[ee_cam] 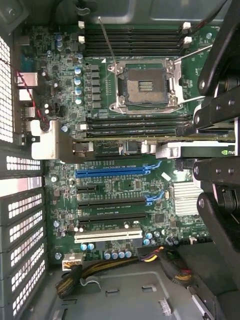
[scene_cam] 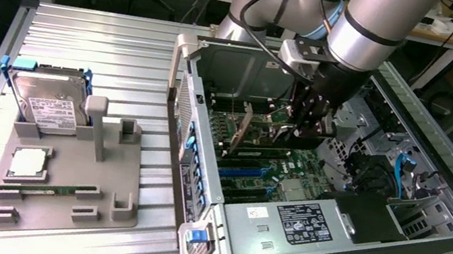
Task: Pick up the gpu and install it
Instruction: 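Insert the gpu into the slot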
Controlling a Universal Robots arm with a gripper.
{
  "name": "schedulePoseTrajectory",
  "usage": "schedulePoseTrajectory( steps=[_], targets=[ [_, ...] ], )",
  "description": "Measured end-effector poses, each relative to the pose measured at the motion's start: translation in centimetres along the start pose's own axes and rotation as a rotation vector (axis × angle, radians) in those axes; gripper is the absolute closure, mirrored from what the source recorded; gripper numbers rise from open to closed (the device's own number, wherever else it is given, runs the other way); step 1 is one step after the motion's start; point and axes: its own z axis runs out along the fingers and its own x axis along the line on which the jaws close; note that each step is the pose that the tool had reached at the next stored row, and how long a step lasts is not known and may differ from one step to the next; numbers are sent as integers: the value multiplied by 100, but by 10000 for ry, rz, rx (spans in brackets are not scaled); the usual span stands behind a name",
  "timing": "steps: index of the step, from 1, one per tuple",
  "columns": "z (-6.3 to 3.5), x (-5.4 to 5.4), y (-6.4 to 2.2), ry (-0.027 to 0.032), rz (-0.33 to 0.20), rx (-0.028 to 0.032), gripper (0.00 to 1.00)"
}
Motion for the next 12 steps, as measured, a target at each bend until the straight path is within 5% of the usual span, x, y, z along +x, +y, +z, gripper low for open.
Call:
schedulePoseTrajectory(
  steps=[12],
  targets=[
    [53, 19, 137, 0, -7, 0, 73]
  ],
)
